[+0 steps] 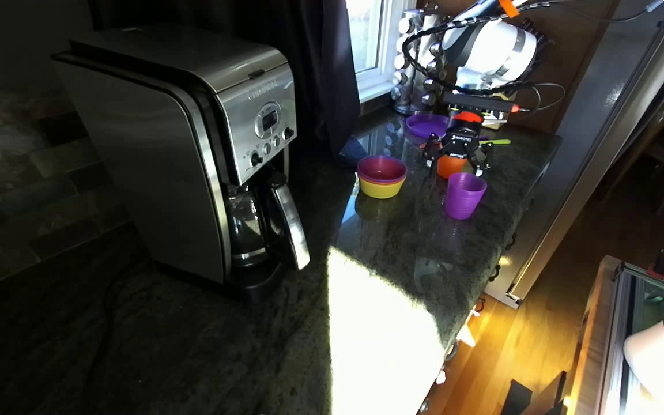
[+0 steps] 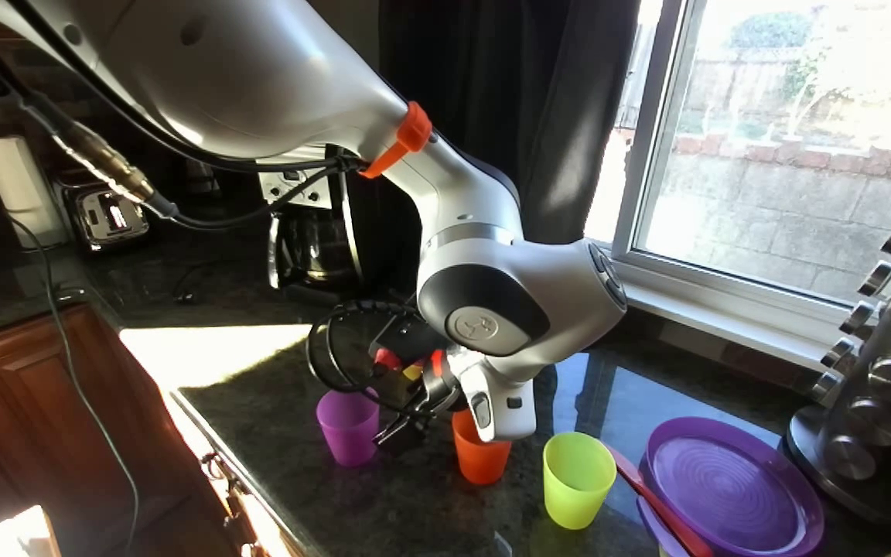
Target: Place the purple cup upside down.
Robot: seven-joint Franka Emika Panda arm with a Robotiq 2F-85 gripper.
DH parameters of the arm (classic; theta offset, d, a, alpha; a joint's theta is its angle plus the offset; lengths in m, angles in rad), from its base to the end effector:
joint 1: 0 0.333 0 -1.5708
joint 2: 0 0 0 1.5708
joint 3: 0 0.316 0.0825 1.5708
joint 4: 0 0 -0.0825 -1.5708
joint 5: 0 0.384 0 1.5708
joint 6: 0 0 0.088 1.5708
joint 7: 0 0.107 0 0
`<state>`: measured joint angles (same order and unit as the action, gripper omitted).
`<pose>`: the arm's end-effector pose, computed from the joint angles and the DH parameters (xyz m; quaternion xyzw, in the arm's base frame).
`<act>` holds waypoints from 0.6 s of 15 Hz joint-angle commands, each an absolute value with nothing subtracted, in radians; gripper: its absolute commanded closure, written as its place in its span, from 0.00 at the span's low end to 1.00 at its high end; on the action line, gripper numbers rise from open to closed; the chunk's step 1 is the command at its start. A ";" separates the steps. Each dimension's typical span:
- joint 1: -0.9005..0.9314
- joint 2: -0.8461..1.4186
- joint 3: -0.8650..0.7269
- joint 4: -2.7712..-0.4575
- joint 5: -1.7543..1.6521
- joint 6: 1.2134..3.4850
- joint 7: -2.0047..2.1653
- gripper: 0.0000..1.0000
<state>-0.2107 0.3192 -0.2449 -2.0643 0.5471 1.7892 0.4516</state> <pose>0.4900 -0.1900 0.2572 -0.7768 0.5312 0.2734 0.1993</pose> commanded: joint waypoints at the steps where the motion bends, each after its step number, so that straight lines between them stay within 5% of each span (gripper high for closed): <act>1: -0.193 0.274 -0.243 -2.142 0.516 1.871 0.464 0.00; 9: -0.195 0.239 -0.236 -2.231 0.511 1.941 0.449 0.00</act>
